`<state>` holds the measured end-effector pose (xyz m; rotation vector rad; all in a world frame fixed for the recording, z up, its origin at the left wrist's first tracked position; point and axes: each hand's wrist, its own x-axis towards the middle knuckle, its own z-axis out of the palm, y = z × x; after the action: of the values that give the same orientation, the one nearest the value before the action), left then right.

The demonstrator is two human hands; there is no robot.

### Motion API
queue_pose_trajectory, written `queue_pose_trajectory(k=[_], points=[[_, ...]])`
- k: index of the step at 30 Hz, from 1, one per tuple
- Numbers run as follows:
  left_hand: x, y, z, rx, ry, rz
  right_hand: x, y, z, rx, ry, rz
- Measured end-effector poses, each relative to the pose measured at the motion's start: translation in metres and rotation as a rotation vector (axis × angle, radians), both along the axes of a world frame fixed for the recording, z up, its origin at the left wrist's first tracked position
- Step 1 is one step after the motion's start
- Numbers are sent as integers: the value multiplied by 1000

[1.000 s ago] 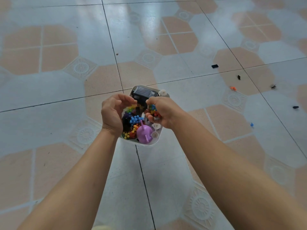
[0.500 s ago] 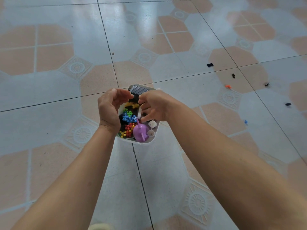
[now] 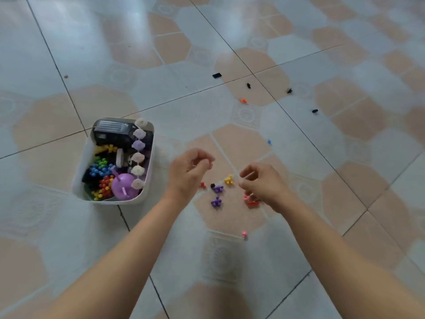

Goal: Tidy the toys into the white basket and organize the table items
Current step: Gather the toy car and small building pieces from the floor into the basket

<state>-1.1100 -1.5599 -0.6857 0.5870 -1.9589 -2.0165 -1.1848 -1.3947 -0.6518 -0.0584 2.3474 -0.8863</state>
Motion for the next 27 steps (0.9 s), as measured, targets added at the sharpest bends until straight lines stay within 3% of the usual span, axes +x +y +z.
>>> queue_pose_trajectory(k=[6,9,13,15,19,22,27], points=[[10,65,-53,-723,-295,-520,49,52,-49,234,46,205],[18,77,-59,-903,-285,-512,68,54,-66,219,166,224],[18,71,-57,-937,-370,-268,72,57,-79,234,222,243],[17,61,-58,-980,-454,-246,71,59,-84,235,211,220],[7,50,-62,-939,-561,-270,49,65,-83,174,302,-53],[-7,49,-61,-874,-534,-306,19,67,-80,105,284,-238],[-27,55,-57,-873,-498,-400,-5,51,-78,176,201,-75]])
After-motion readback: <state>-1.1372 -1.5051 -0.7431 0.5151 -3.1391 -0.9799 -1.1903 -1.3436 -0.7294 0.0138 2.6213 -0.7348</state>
